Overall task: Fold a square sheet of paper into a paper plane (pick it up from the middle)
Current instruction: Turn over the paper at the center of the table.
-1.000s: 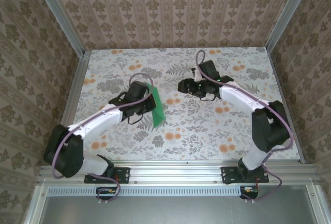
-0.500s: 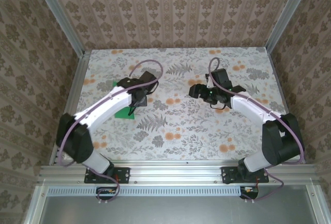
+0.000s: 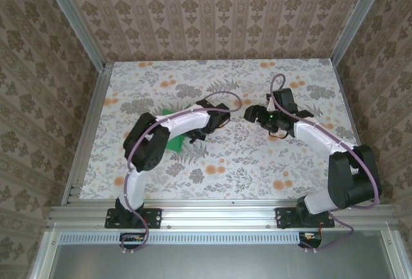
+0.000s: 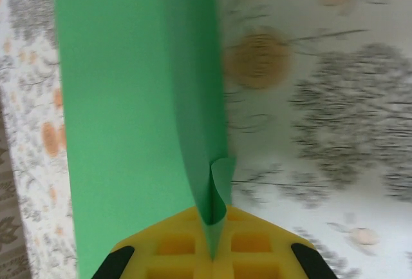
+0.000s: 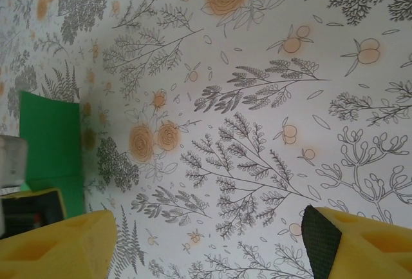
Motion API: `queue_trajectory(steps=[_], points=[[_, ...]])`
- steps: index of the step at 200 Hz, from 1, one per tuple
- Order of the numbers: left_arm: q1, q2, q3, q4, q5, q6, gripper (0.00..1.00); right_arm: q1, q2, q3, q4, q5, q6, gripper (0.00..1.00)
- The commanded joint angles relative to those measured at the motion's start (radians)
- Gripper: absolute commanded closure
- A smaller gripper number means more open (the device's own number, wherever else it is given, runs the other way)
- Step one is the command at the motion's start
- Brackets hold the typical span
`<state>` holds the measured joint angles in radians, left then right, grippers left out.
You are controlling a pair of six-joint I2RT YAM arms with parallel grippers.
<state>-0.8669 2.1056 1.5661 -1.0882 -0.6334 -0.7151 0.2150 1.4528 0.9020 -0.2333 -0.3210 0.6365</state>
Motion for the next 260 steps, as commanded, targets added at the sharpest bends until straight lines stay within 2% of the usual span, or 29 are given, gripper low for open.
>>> queue_trajectory(steps=[1,54,88,123,151,197,232,260], points=[[-0.04,0.046,0.063,0.014,0.067,-0.011,0.94,-0.015,-0.041,-0.019,0.01,-0.013,0.023,0.21],[-0.073,0.084,0.081,0.091,0.181,-0.014,0.83,-0.029,-0.048,-0.034,0.015,-0.009,0.042,0.21],[-0.075,0.052,0.09,0.125,0.251,0.004,0.64,-0.03,-0.043,-0.036,0.016,-0.018,0.048,0.21],[-0.081,-0.098,0.08,0.207,0.38,0.031,0.52,-0.03,-0.04,-0.039,0.019,-0.034,0.036,0.21],[-0.078,-0.237,0.032,0.28,0.472,0.04,0.44,-0.026,-0.018,-0.037,0.03,-0.096,0.024,0.21],[-0.007,-0.458,-0.168,0.45,0.6,-0.006,0.33,0.063,0.046,-0.028,0.068,-0.19,0.029,0.19],[0.108,-0.559,-0.386,0.588,0.658,-0.077,0.35,0.184,0.134,-0.011,0.113,-0.227,0.073,0.19],[0.188,-0.564,-0.526,0.746,0.758,-0.124,0.5,0.262,0.195,-0.014,0.162,-0.24,0.131,0.21]])
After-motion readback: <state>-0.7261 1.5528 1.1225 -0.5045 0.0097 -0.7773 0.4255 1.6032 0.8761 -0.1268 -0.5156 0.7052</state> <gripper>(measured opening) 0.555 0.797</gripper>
